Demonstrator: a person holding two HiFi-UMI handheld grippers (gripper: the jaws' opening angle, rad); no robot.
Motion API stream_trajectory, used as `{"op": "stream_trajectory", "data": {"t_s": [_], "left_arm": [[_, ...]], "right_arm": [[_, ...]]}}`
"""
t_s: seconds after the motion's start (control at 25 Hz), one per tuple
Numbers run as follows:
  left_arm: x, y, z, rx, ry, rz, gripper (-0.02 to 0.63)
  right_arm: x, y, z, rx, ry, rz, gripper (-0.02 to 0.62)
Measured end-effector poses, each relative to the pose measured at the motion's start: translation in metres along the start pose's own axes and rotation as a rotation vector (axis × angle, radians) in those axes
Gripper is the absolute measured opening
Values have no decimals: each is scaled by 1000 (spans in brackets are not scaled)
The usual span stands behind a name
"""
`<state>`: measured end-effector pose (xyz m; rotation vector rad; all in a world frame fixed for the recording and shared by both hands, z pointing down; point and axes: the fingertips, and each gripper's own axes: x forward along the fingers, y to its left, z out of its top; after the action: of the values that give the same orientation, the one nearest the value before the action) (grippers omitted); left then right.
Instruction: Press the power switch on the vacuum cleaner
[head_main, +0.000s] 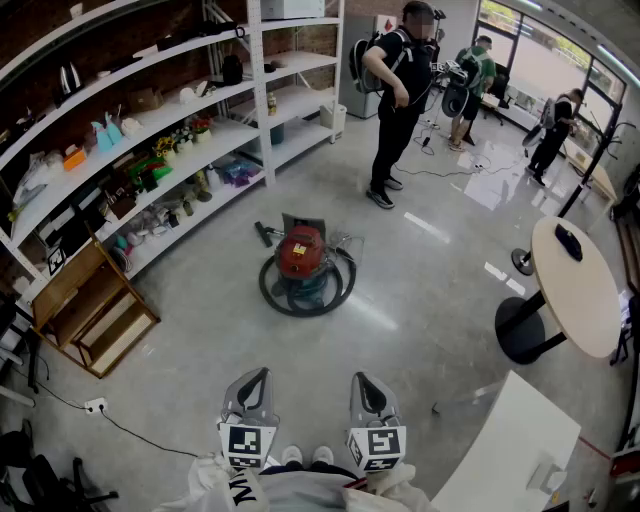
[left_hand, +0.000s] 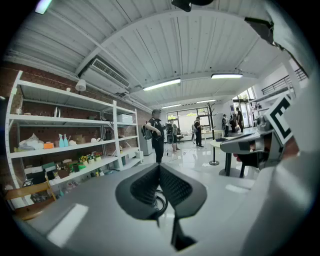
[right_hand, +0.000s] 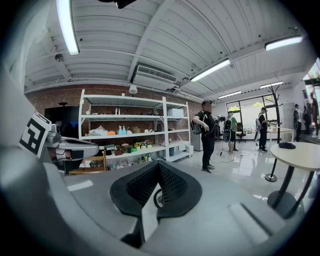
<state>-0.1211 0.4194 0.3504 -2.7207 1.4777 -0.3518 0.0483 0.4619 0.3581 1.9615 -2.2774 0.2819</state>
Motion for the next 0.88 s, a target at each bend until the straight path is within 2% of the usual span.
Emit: {"op": "stream_trajectory", "data": {"t_s": [0.2, 0.52, 0.88], "left_arm": [[1, -8, 1, -2, -3, -4, 0], [4, -15, -3, -2, 15, 9, 0], [9, -37, 6, 14, -9, 34, 0]], "right_arm": [[-7, -7, -2, 2, 5, -3, -3], [-8, -9, -8, 49, 5, 49, -2], [-18, -34, -8, 30, -10, 56, -2]]}}
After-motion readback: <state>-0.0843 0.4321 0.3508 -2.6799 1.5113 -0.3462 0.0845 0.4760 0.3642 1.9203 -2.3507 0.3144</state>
